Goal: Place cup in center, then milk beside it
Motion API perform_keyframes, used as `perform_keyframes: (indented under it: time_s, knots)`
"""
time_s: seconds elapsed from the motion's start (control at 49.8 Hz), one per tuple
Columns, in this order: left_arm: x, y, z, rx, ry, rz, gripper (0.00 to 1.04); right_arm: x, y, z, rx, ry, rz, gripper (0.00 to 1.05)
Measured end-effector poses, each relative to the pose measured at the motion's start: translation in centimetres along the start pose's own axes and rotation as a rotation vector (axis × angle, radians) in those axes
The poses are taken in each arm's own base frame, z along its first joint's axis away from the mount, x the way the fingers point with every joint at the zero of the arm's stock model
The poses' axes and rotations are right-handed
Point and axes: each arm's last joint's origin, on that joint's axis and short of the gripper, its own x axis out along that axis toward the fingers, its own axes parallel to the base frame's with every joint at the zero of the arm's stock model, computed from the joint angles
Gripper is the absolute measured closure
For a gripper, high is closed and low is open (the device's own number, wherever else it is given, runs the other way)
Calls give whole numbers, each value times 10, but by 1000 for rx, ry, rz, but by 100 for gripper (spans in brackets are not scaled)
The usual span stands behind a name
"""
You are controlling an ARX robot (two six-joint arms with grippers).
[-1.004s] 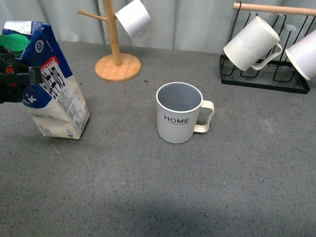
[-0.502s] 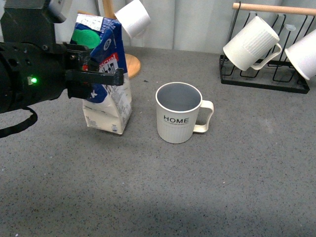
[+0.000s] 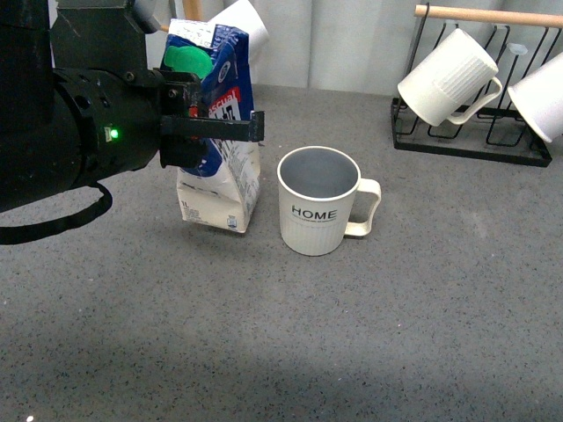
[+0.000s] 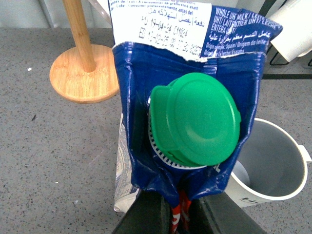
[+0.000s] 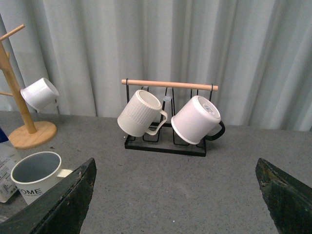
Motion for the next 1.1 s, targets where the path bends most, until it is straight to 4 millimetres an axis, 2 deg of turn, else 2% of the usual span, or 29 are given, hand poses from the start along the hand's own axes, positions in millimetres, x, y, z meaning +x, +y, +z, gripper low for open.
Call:
perform_keyframes:
  time_s: [0.422, 0.703, 1.024, 1.104]
  knots:
    - [6, -15, -11, 28, 19, 4, 99, 0, 0, 0, 0, 0, 0, 9]
    - [7, -19, -12, 32, 20, -3, 99, 0, 0, 0, 0, 0, 0, 9]
    - [3, -23, -6, 7, -1, -33, 50, 0, 0, 0, 0, 0, 0, 9]
    - [-3, -24, 0, 0, -22, -39, 32, 0, 0, 0, 0, 0, 0, 9]
